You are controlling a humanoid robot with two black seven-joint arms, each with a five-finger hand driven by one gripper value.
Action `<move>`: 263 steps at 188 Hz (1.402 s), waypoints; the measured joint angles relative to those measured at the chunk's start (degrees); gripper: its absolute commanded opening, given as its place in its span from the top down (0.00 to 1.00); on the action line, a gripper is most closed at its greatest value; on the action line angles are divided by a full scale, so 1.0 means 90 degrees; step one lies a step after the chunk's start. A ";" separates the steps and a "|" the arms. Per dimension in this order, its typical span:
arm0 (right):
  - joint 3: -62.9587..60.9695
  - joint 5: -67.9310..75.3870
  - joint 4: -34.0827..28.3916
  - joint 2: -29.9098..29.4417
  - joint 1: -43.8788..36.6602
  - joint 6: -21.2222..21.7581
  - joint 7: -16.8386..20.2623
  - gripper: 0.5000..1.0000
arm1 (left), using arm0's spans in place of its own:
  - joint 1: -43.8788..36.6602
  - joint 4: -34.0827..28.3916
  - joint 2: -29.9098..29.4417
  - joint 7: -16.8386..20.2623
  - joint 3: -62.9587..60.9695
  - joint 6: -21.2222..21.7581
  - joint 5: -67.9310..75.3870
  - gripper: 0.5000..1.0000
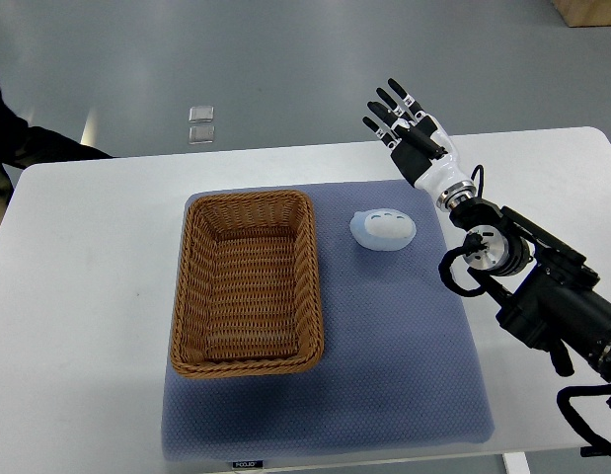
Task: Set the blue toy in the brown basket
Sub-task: 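Raise the right hand and swing it over the white plush toy, then lower the right hand onto the white plush toy and close fingers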
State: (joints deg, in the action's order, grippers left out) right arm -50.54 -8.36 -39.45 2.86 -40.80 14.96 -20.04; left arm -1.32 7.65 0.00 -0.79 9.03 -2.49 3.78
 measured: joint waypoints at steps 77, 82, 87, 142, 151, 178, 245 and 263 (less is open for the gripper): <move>0.0732 -0.0369 -0.0009 0.0345 -0.0394 0.0036 0.0249 0.18 | 0.0000 0.0022 0.0000 0.0036 0.0020 -0.0007 0.0000 0.00; 0.0921 -0.0492 -0.0011 0.0467 -0.0521 0.0054 0.0288 0.18 | 0.0000 0.0024 0.0000 0.0039 0.0021 -0.0007 0.0000 0.00; 0.1106 -0.0620 -0.0011 0.0584 -0.0654 0.0068 0.0320 0.18 | 0.0000 0.0028 0.0000 0.0041 0.0022 -0.0007 0.0000 0.00; 0.4745 -0.1952 -0.0710 0.2214 -0.3387 0.0582 0.0850 0.17 | 0.0000 0.0093 0.0000 0.0041 0.0021 -0.0014 0.0001 0.00; 0.5432 -0.2135 -0.1052 0.2464 -0.3928 0.0652 0.0903 0.17 | 0.0001 0.0103 0.0000 0.0041 0.0021 -0.0027 0.0001 0.00; 0.7306 -0.3060 -0.2109 0.2907 -0.5342 0.0715 0.0970 0.17 | 0.0001 0.0116 0.0000 0.0031 0.0021 -0.0047 0.0001 0.00; 0.8394 -0.4097 -0.2508 0.2647 -0.5331 -0.0229 0.1173 0.18 | 0.0001 0.0117 0.0000 0.0003 0.0016 -0.0093 0.0001 0.00; 0.8363 -0.4093 -0.2447 0.2505 -0.5052 -0.0545 0.1183 0.18 | 0.0000 0.0117 0.0000 0.0000 0.0006 -0.0094 0.0001 0.00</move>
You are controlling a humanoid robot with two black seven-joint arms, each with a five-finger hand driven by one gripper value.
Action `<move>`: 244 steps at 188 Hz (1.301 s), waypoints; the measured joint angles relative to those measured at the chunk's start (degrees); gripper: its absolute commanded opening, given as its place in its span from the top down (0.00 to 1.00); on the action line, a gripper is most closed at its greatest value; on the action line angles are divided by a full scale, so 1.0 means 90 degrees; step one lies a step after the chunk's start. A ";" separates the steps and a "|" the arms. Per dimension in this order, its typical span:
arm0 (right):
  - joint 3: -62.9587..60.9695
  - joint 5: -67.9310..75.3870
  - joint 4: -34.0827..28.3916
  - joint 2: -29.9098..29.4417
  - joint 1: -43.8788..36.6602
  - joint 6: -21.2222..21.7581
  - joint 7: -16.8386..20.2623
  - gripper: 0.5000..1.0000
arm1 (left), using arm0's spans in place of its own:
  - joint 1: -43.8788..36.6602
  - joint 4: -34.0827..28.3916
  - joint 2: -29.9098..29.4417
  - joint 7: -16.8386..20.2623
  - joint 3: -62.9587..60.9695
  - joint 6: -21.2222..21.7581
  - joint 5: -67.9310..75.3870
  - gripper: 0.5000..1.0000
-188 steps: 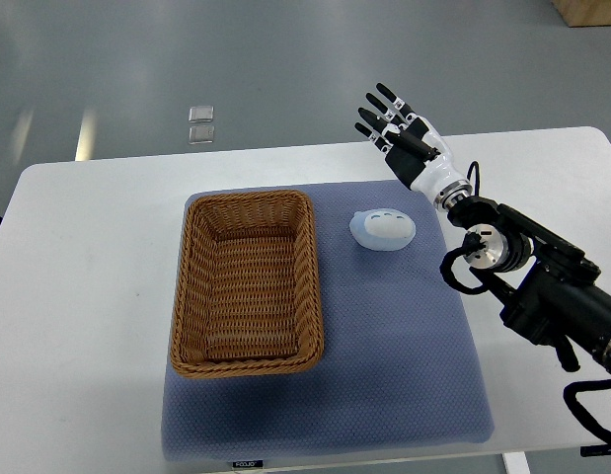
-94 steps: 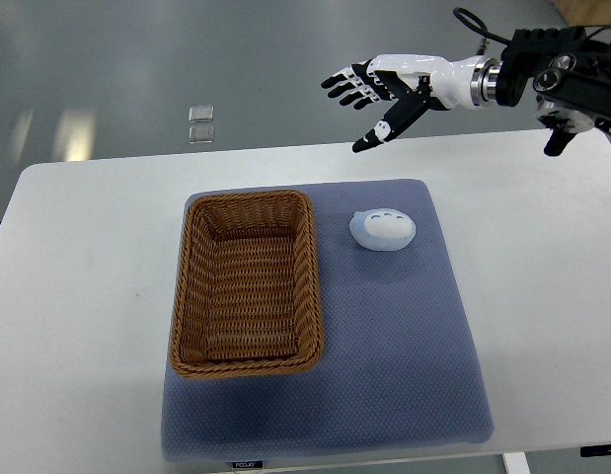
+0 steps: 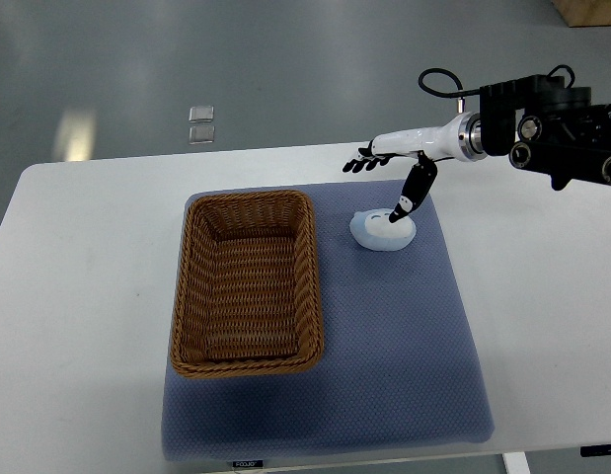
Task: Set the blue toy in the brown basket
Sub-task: 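Lower the right hand onto the white plush toy and close fingers, then carry the held toy with the right hand over the wicker basket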
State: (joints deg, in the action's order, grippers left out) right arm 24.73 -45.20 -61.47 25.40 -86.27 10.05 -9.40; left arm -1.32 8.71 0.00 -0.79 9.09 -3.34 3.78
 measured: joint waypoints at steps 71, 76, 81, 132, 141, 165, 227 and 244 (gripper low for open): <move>-0.0031 -0.0006 0.0354 -0.0239 0.0782 -0.0629 0.0083 0.19 | 0.0001 -0.0005 0.0000 -0.0011 -0.0023 -0.0001 0.0000 0.00; -0.0031 -0.0006 0.0370 -0.0246 0.0810 -0.0644 0.0094 0.19 | 0.0000 -0.0004 0.0000 -0.0011 -0.0024 -0.0001 0.0000 0.00; -0.0032 -0.0006 0.0386 -0.0252 0.0837 -0.0660 0.0102 0.19 | 0.0000 -0.0003 0.0000 -0.0012 -0.0027 -0.0001 0.0000 0.00; -0.0032 -0.0012 0.0577 -0.0342 0.1111 -0.0780 0.0112 0.24 | 0.0001 -0.0002 0.0000 -0.0012 -0.0040 -0.0001 0.0000 0.00; -0.0032 -0.0012 0.0631 -0.0385 0.1175 -0.0804 0.0111 0.26 | 0.0001 -0.0005 0.0000 -0.0012 -0.0041 -0.0001 0.0000 0.00; -0.0040 -0.0008 0.0796 -0.0505 0.1352 -0.0832 0.0109 0.40 | 0.0000 -0.0016 0.0000 -0.0012 -0.0041 -0.0001 0.0000 0.00; -0.0322 0.0010 0.1196 -0.0747 0.1615 -0.0942 0.0097 0.96 | 0.0001 -0.0020 0.0000 -0.0012 -0.0033 -0.0001 0.0000 0.00; -0.0387 0.0040 0.1201 -0.0692 0.1586 -0.0936 0.0097 1.00 | 0.0000 -0.0020 0.0000 -0.0013 -0.0033 -0.0001 0.0000 0.00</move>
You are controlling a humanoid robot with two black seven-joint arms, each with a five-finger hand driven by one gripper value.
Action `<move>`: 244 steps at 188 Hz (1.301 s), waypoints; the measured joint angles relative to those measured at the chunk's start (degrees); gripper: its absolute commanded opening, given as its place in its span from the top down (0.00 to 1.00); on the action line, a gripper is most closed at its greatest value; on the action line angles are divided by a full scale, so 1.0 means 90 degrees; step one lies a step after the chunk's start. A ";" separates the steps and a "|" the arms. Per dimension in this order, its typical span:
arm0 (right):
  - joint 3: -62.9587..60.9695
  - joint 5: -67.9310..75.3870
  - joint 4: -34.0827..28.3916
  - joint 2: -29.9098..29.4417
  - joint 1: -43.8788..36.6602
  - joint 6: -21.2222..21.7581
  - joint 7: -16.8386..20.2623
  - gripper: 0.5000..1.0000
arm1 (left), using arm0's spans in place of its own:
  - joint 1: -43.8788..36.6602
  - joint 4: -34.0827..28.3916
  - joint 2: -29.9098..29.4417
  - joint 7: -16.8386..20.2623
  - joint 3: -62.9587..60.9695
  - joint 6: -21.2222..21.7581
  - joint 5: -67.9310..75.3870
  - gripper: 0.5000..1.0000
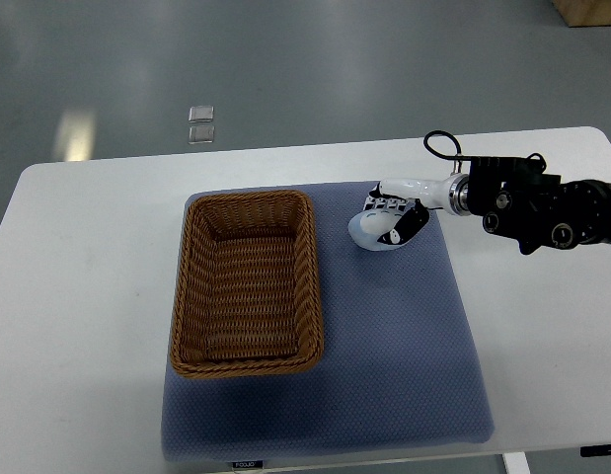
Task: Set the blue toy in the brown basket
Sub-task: 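Carry the held toy with the right hand over the wicker basket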
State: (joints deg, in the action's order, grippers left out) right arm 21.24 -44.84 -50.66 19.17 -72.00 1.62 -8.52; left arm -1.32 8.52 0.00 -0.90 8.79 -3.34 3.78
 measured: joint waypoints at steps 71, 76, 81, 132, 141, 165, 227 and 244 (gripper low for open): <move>-0.0249 0.0555 -0.0893 0.0844 -0.1108 0.0380 0.0000 1.00 | 0.0000 0.0012 0.0000 -0.0003 0.0000 0.0000 0.0000 0.00; -0.0249 0.0621 -0.1007 0.0903 -0.1243 0.0403 0.0000 1.00 | 0.0000 0.0012 0.0000 -0.0002 0.0000 0.0000 0.0000 0.00; -0.0249 0.0674 -0.1094 0.0950 -0.1354 0.0427 0.0001 1.00 | 0.0000 0.0012 0.0000 -0.0003 0.0000 0.0000 0.0000 0.00; -0.0316 0.2040 -0.1689 0.0634 -0.2197 0.0593 -0.0004 0.97 | 0.0001 0.0012 0.0000 0.0001 0.0000 0.0000 0.0000 0.00; -0.0361 0.2339 -0.1699 0.0395 -0.2232 0.0576 -0.0018 0.96 | 0.0000 0.0015 0.0000 0.0002 0.0000 0.0000 0.0000 0.00; -0.0362 0.2615 -0.1537 -0.0462 -0.2207 0.0392 -0.0056 0.94 | 0.0000 0.0022 0.0000 0.0003 -0.0002 -0.0009 0.0000 0.00; -0.0103 0.2528 -0.0615 -0.2034 -0.1406 -0.0066 -0.0137 0.93 | 0.0001 0.0109 0.0000 0.0002 -0.0002 -0.0010 0.0020 0.00; -0.0097 0.2503 -0.0498 -0.2113 -0.1201 -0.0093 -0.0138 0.92 | 0.0000 0.0153 0.0000 0.0002 -0.0001 -0.0010 0.0020 0.00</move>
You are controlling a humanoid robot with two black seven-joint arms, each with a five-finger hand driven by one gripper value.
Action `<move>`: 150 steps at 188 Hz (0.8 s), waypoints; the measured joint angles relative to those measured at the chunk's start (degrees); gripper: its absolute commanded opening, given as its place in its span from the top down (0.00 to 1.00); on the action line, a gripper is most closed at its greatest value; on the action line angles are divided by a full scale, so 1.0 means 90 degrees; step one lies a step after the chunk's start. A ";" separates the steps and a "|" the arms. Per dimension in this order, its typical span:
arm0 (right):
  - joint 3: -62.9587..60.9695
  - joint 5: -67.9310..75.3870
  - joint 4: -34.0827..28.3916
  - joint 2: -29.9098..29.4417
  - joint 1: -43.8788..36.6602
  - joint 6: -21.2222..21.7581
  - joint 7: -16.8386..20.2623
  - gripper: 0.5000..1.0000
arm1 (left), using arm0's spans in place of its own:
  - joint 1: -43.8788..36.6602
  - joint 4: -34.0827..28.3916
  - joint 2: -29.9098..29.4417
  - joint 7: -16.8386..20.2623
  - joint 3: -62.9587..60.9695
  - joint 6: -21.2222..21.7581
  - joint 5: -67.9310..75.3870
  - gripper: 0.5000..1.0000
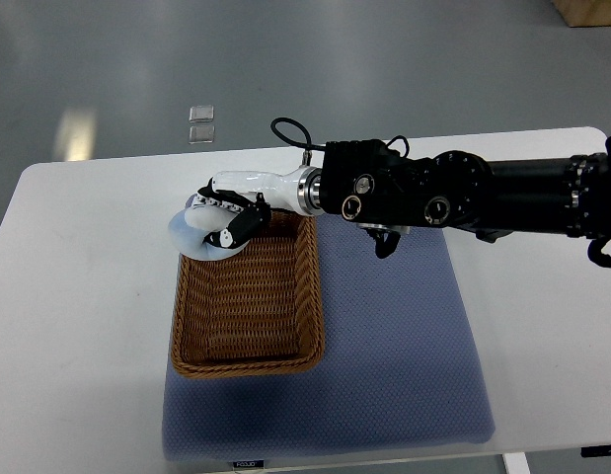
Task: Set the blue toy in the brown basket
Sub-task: 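Carry the held toy with the right hand over the wicker basket, then open the right hand to release the toy into the basket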
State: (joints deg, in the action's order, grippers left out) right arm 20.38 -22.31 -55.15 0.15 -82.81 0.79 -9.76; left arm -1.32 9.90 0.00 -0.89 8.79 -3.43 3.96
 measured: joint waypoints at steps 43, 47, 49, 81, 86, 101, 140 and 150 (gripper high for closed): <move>0.0006 -0.0306 0.0470 -0.0016 0.0436 -0.0142 0.0000 0.86 | 0.0001 0.0019 0.0000 -0.0002 -0.0004 0.0000 0.0000 0.00; 0.0008 -0.0368 0.0509 -0.0017 0.0476 -0.0164 0.0000 0.85 | 0.0001 0.0018 0.0000 -0.0002 -0.0006 0.0000 0.0000 0.00; 0.0008 -0.0395 0.0524 -0.0017 0.0492 -0.0172 0.0000 0.85 | 0.0001 0.0018 0.0000 -0.0002 -0.0006 0.0000 0.0000 0.00; 0.0021 -0.0747 0.0672 -0.0017 0.0763 -0.0239 0.0000 0.81 | 0.0000 0.0014 0.0000 -0.0002 -0.0010 0.0000 0.0000 0.00; 0.0021 -0.0767 0.0679 -0.0017 0.0795 -0.0241 0.0000 0.75 | 0.0001 0.0014 0.0000 -0.0002 -0.0010 0.0000 0.0000 0.00; 0.0021 -0.0788 0.0685 -0.0017 0.0836 -0.0241 0.0000 0.63 | 0.0001 0.0020 0.0000 -0.0003 -0.0010 0.0000 0.0000 0.00; 0.0013 -0.0793 0.0697 -0.0017 0.0900 -0.0227 0.0000 0.41 | 0.0000 0.0017 0.0000 -0.0003 -0.0011 0.0000 0.0000 0.00; 0.0011 -0.0793 0.0698 -0.0017 0.0917 -0.0220 0.0000 0.38 | 0.0001 0.0015 0.0000 -0.0003 -0.0015 0.0000 0.0000 0.00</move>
State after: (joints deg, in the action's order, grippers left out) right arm 20.47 -29.44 -48.86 0.00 -74.56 -1.20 -9.76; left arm -1.31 10.04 0.00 -0.91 8.65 -3.43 3.96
